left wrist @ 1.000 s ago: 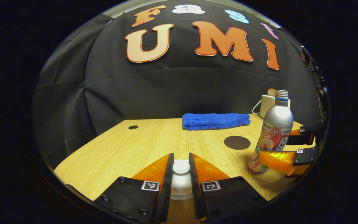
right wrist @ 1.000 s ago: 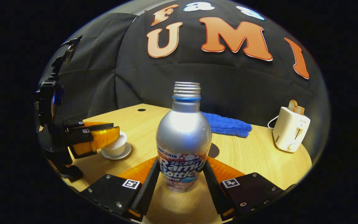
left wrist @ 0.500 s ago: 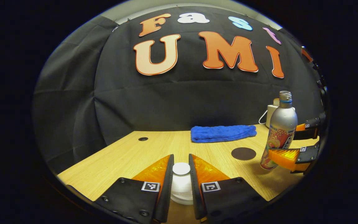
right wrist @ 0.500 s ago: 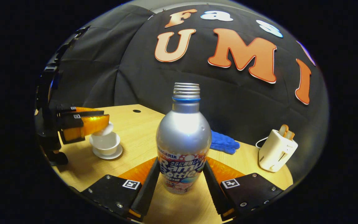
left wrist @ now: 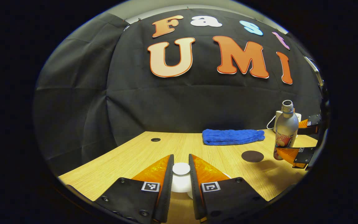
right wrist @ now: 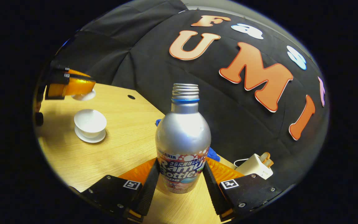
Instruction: Open the teacup lid with one hand, grasp the water bottle and pour water into the teacup with the other hand; after pouring, place the water bottle on the coaster and then close the teacup lid.
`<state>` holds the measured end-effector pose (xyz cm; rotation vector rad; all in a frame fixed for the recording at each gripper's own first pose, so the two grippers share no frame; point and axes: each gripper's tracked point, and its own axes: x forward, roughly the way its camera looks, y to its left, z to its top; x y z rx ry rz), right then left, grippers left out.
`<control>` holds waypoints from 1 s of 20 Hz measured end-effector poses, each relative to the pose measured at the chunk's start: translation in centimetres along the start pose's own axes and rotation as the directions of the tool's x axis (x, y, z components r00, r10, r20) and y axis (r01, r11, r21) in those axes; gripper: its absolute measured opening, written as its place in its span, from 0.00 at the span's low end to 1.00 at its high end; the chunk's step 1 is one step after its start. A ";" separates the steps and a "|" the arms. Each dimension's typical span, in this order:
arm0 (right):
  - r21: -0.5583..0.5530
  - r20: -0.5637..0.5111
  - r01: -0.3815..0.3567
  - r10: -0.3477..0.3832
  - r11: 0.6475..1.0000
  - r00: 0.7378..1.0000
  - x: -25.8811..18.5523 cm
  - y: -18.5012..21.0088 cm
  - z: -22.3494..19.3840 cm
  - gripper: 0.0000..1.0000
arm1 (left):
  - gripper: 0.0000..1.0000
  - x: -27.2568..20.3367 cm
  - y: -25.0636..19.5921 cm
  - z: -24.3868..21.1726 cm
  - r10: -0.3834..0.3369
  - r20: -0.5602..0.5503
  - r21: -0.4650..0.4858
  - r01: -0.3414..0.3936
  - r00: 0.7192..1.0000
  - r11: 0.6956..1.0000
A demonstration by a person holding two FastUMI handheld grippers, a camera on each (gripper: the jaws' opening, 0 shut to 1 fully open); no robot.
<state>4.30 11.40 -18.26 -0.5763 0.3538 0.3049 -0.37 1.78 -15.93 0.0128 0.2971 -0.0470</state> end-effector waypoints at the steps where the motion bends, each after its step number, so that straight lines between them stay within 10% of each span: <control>1: -0.028 0.003 0.004 -0.004 1.000 1.000 0.1 0.0 0.2 0.78 | 0.31 -0.1 0.6 0.1 0.008 0.004 -0.002 -0.008 1.000 1.000; 14: -0.364 0.031 0.089 -0.084 0.927 0.996 1.7 0.0 1.9 0.78 | 0.35 -1.4 4.7 -0.5 0.064 0.001 -0.004 -0.064 0.998 0.998; 20: -0.539 0.094 0.138 -0.103 0.831 0.990 1.9 1.1 3.3 0.78 | 0.35 -2.0 5.9 -1.0 0.072 -0.002 -0.016 -0.072 0.997 0.997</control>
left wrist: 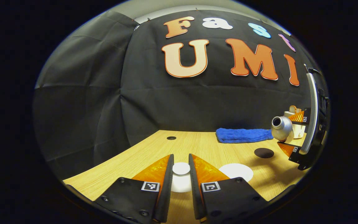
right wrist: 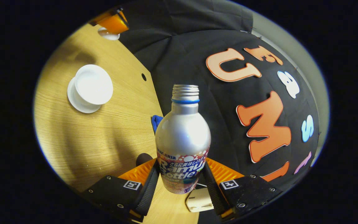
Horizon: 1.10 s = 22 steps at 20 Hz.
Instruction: Open the teacup lid with one hand, grasp the water bottle and pour water into the teacup with the other hand; after pouring, place the water bottle on the coaster and then close the teacup lid.
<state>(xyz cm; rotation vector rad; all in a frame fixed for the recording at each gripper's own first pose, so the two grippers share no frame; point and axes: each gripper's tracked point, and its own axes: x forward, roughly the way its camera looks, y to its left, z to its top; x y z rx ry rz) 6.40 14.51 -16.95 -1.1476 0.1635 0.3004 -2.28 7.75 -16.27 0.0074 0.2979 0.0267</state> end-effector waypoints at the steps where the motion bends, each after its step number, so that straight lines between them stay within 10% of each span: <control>1: -0.018 0.004 -0.003 0.003 1.000 1.000 0.0 0.3 0.0 0.78 | 0.35 -0.1 0.3 -0.1 0.003 -0.001 -0.001 -0.003 1.000 1.000; 22: -0.439 0.141 0.183 -0.134 0.879 0.981 0.6 -1.7 4.4 0.78 | 0.35 -1.1 3.2 -1.4 0.040 -0.005 -0.032 -0.040 0.999 0.999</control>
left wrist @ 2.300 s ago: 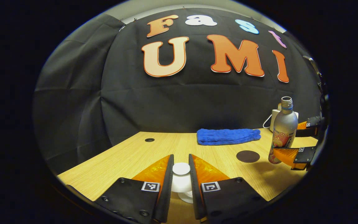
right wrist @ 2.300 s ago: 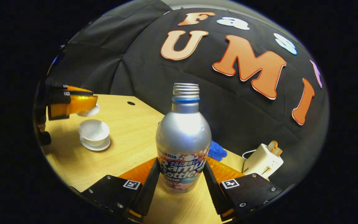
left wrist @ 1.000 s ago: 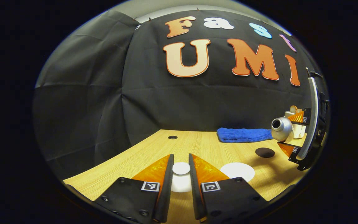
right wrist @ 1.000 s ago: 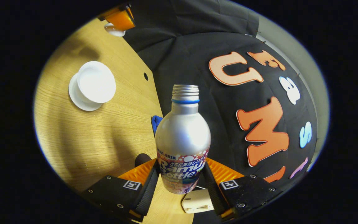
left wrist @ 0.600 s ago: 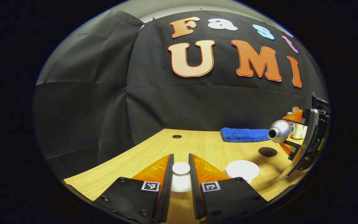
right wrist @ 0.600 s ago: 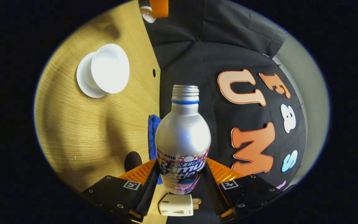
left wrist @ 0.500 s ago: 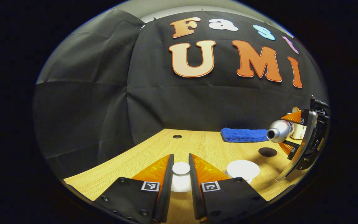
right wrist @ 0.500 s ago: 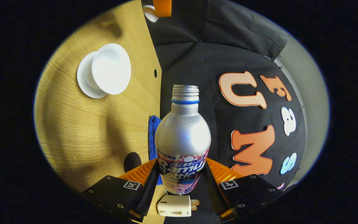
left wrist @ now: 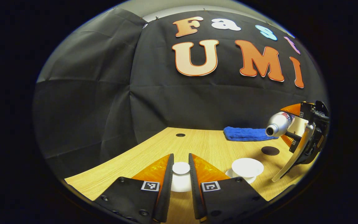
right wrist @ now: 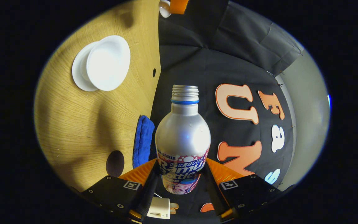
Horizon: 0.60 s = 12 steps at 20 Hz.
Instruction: Open the teacup lid with one hand, grasp the water bottle and pour water into the teacup with the other hand; after pouring, place the water bottle on the coaster and then close the teacup lid.
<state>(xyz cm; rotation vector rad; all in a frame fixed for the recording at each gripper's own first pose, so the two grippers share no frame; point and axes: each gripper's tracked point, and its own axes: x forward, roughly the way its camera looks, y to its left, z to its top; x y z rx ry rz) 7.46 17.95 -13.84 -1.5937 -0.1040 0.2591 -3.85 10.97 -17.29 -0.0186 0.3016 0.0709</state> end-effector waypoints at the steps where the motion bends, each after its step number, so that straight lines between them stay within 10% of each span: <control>1: -0.027 0.007 0.016 -0.016 1.000 1.000 0.1 -0.4 0.2 0.77 | 0.35 0.1 0.1 0.0 0.001 0.001 -0.001 -0.001 1.000 1.000; 12: -0.132 0.071 0.099 -0.090 0.986 0.993 1.9 -4.0 0.2 0.78 | 0.35 0.1 0.0 0.2 -0.002 0.001 0.003 0.002 1.000 1.000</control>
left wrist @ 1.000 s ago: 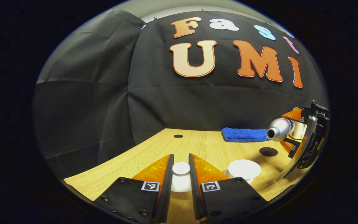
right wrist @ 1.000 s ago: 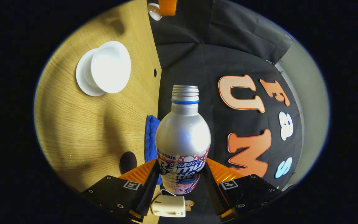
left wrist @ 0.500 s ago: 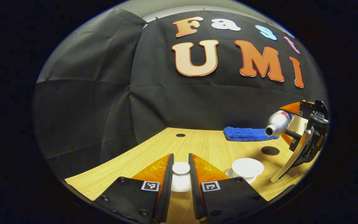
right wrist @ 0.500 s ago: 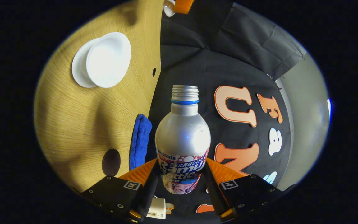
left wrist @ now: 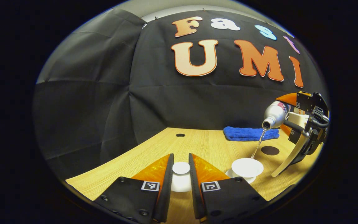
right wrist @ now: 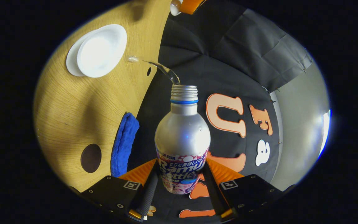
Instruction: Open the teacup lid with one hand, grasp the water bottle and pour water into the teacup with the other hand; after pouring, place the water bottle on the coaster and then close the teacup lid.
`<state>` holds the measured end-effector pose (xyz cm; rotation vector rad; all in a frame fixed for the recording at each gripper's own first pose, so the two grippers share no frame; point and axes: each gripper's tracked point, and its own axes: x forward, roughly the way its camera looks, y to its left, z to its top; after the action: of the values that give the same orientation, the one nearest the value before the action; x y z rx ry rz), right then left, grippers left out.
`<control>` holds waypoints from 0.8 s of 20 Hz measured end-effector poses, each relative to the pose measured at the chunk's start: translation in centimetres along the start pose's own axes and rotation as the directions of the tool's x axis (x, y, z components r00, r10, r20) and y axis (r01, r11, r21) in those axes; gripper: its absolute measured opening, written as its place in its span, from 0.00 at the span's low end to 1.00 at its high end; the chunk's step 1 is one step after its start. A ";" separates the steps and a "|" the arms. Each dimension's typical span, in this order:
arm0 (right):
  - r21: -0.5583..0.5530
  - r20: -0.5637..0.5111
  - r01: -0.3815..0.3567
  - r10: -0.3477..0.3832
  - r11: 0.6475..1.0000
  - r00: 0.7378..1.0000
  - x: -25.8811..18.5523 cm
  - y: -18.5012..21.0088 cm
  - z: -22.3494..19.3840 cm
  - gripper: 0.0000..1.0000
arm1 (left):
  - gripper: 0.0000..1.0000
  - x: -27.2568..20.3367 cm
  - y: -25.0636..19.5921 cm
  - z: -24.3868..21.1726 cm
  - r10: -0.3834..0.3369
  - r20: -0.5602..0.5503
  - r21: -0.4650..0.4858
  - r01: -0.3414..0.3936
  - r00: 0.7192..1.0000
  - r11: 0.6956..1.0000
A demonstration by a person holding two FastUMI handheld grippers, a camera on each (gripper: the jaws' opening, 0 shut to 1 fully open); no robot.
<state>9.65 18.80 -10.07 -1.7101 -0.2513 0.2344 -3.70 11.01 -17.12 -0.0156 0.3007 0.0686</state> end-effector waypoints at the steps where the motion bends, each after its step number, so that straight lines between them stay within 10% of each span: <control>1: -0.011 0.005 0.007 -0.007 1.000 1.000 0.1 -0.2 0.0 0.78 | 0.35 0.0 -0.1 0.1 -0.001 -0.001 0.001 0.001 1.000 1.000; 16: -0.076 0.075 0.086 -0.081 0.993 0.994 1.3 -1.9 0.5 0.78 | 0.35 0.0 -0.8 0.7 -0.017 0.009 0.004 0.017 1.000 1.000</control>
<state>10.72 19.97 -8.31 -1.7676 -0.3889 0.2266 -3.45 10.26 -16.46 -0.0136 0.2912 0.0509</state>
